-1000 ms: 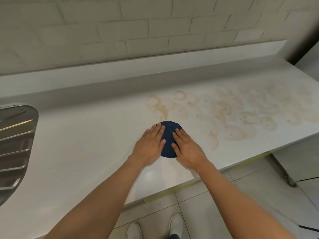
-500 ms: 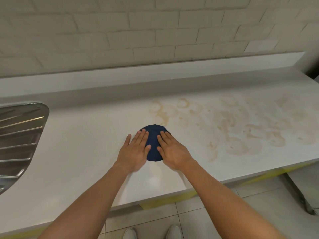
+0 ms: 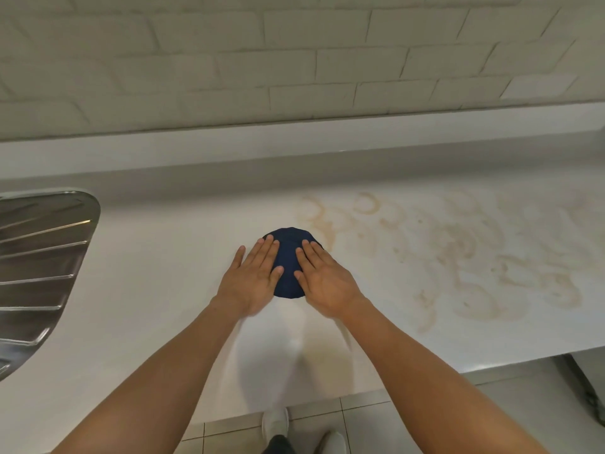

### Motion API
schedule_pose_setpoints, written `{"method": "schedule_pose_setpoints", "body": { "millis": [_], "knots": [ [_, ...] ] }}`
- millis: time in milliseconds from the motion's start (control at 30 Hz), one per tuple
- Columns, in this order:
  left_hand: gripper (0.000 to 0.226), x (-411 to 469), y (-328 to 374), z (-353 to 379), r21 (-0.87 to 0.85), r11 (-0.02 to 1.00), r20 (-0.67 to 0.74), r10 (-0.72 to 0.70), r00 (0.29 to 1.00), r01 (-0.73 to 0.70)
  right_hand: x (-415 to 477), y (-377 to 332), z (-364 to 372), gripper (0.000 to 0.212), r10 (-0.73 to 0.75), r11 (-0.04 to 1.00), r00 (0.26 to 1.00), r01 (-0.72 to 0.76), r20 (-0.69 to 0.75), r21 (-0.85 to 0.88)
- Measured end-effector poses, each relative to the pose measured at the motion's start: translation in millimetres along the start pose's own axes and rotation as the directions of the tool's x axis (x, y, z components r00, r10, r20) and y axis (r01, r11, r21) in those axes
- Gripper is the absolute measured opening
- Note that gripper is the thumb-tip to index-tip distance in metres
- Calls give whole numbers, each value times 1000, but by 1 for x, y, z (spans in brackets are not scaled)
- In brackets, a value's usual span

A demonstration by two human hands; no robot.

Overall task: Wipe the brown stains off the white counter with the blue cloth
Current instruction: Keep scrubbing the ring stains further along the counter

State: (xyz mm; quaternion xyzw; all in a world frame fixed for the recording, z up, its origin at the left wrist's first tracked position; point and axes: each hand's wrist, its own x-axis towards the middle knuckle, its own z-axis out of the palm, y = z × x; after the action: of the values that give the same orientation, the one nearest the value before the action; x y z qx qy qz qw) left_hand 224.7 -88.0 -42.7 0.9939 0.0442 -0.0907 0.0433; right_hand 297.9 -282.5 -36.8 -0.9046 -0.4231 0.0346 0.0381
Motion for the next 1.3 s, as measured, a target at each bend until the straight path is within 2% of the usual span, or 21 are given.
{"method": "schedule_pose_setpoints", "body": {
  "millis": [267,333,400,467,533,600,667,800,967,1133,1300],
  "knots": [
    [62,40,-29,-16,-14,999,25,35,999,-34,43,1,-3,59,57,998,998,-57,-30,1],
    [65,54,-28,-25,-29,1000,47,-3,999,4,52,0,-6,59,43,999,999,-43,-28,11],
    [68,69,-10,-36,-111,989,48,-90,995,95,56,4,-12,58,51,989,999,-50,-2,141],
    [69,78,18,-39,-269,938,32,-218,976,218,52,17,-20,56,116,945,993,-102,-26,310],
    [74,80,41,-33,-322,905,16,-289,957,279,38,39,-24,52,252,903,963,-201,-90,380],
    [77,74,49,-25,-271,917,-29,-312,949,293,17,64,-26,51,410,867,905,-348,-115,356],
    [73,73,44,-21,-250,927,-100,-313,944,281,1,85,-27,53,477,857,872,-433,-110,279],
    [61,90,24,-21,-251,942,-126,-258,958,221,-9,106,-25,58,421,900,906,-411,-48,142],
    [58,108,10,-24,-188,972,-124,-169,978,144,-13,112,-20,58,390,911,920,-378,-42,165],
    [58,133,17,-30,-134,975,-111,-192,975,177,-14,116,-18,59,370,916,929,-365,3,167],
    [60,168,23,-39,-167,969,-108,-202,973,182,-17,122,-14,62,345,916,937,-349,53,196]
  ]
}}
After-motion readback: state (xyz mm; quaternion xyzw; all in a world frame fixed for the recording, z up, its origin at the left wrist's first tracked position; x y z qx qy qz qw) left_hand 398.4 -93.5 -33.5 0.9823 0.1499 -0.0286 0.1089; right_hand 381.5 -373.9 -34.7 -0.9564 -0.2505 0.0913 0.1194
